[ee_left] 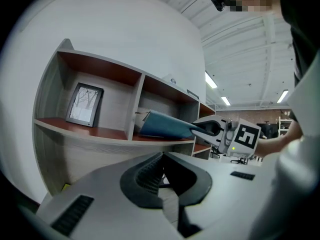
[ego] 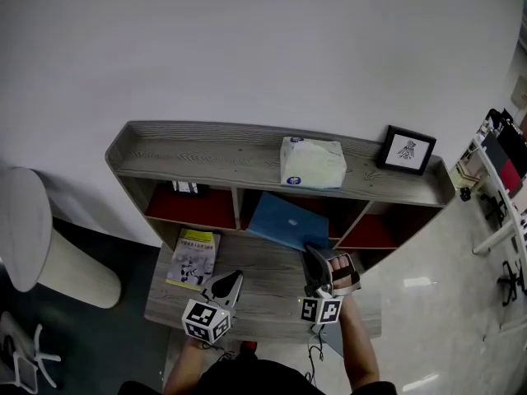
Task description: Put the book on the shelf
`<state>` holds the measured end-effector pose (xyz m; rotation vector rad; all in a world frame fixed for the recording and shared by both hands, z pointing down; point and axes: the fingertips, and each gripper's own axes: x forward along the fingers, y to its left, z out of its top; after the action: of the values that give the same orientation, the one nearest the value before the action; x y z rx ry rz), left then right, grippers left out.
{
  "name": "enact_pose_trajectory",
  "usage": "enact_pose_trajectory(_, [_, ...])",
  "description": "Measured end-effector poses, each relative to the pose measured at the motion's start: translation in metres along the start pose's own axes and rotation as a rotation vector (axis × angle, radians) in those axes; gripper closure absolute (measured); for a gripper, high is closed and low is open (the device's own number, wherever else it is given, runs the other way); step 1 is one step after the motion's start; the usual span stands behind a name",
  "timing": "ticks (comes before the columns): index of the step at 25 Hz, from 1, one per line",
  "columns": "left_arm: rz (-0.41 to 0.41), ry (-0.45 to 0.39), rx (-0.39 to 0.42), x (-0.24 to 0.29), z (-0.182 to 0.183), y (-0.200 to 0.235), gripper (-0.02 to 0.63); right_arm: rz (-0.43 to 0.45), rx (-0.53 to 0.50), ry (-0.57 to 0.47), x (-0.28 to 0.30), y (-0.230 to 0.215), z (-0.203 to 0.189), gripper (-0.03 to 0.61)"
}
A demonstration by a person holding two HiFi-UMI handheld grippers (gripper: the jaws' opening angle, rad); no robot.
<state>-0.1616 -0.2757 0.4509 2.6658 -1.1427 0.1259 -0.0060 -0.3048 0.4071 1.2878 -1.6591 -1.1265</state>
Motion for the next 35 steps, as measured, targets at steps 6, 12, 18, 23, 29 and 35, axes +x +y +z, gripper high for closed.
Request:
enact_pose_trajectory(6, [-0.012,0.023,-0.013,0.008,-0.008,0.007,0.611,0.046,-0.022,0.031,0.018,0.02,-0.015,0.511])
enact_pose_trajectory(12, [-0.021,0.037,-0.026,0.015,-0.014,0.015,0.611,0.078,-0.028,0.059,0.032,0.033,-0.028,0.508])
enact_pose_trajectory(18, [-0.044,0.059,-0.036,0.026,-0.022,0.016,0.611,0.092,-0.018,0.064,0.034,0.044,-0.037,0.495])
enact_pose_trajectory(23, [-0.071,0.069,-0.033,0.033,-0.026,0.012,0.611,0.073,-0.019,0.069,0.035,0.047,-0.039,0.488])
enact_pose_trajectory(29, [-0.076,0.075,-0.037,0.031,-0.028,0.013,0.611,0.076,0.109,0.123,0.036,0.044,-0.044,0.419])
enact_pose_trajectory(35, [-0.077,0.077,-0.035,0.024,-0.029,0.013,0.611,0.126,0.264,0.111,0.032,0.044,-0.037,0.301])
